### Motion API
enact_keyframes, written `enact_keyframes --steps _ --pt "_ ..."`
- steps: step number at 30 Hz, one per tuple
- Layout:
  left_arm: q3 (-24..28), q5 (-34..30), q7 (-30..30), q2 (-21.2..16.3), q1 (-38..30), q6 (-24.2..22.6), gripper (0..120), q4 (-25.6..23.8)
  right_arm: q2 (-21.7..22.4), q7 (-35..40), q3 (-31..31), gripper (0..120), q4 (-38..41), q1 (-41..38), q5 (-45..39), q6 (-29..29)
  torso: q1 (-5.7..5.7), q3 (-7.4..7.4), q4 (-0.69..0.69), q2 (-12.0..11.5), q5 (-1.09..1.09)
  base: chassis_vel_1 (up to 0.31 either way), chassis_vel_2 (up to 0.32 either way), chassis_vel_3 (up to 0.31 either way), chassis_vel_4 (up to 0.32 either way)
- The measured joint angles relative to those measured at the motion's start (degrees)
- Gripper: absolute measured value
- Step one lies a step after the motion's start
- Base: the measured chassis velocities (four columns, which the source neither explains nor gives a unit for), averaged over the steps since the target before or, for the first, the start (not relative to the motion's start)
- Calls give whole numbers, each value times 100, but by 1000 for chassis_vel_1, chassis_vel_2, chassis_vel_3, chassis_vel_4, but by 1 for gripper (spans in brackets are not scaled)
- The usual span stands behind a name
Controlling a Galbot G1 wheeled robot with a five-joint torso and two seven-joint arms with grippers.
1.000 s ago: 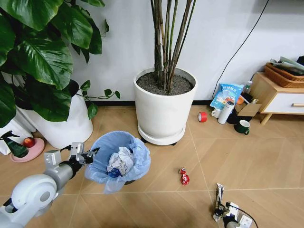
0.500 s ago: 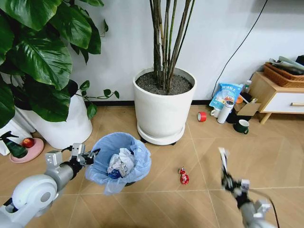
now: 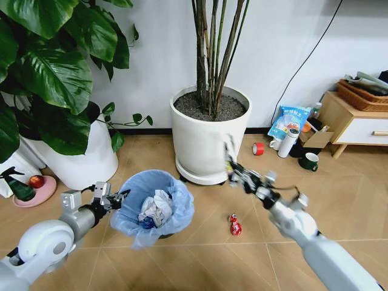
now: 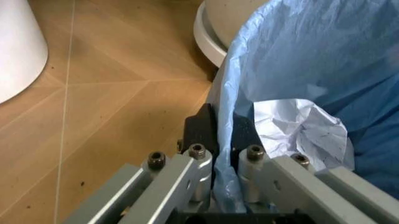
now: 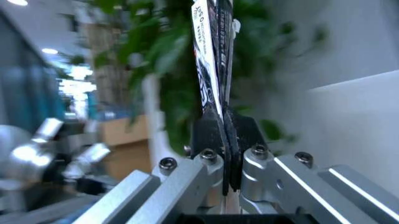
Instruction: Pick up the trash bin and place the garbage on the floor into it.
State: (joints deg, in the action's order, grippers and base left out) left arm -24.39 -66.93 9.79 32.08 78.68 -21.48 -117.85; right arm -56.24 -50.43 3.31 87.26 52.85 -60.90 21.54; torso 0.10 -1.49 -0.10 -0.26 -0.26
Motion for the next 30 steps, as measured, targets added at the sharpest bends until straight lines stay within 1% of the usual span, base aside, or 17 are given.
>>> enact_keyframes --steps 1,3,4,7,10,11,13,15,23,27,30 --pt "31 1 -22 27 -25 18 0 11 -79 -96 -275 0 -60 -215 -74 -38 0 1 -1 0 0 0 0 0 0" --pt "71 4 -48 61 -49 39 0 26 -173 -174 -570 0 -117 -430 -156 -72 0 1 -2 0 -3 0 0 0 0" --pt "71 4 -48 61 -49 39 0 26 -173 -174 -570 0 -117 -430 -156 -72 0 1 -2 0 -3 0 0 0 0" --pt "119 11 -101 110 -107 69 0 45 -347 -317 -1044 0 -212 -790 -333 -125 -1 1 -2 0 -1 0 0 0 0" --pt "133 12 -111 128 -125 71 0 49 -423 -401 -1232 0 -255 -932 -416 -166 -1 1 -2 0 -1 0 0 0 0" --pt "142 15 -116 131 -140 71 0 57 -455 -452 -1378 0 -282 -1048 -479 -209 -1 1 -1 0 0 0 0 0 0" --pt "146 16 -118 132 -150 71 0 60 -458 -461 -1446 0 -299 -1104 -511 -215 -1 1 -2 0 -1 0 0 0 0" --pt "149 15 -122 132 -194 71 0 60 -450 -485 -1646 0 -345 -1251 -579 -251 -1 1 -2 0 0 0 0 0 0" --pt "182 -11 -122 131 -270 71 0 37 -403 -464 -1984 0 -405 -1462 -663 -279 -1 2 -2 0 -1 0 0 0 0" --pt "189 -42 -119 126 -295 70 0 25 -309 -391 -2148 0 -486 -1540 -557 -317 -1 2 -2 0 -1 0 0 0 0" --pt "191 -59 -116 120 -295 69 0 17 -256 -413 -2158 4 -555 -1567 -437 -453 0 2 -3 0 0 0 0 0 0"
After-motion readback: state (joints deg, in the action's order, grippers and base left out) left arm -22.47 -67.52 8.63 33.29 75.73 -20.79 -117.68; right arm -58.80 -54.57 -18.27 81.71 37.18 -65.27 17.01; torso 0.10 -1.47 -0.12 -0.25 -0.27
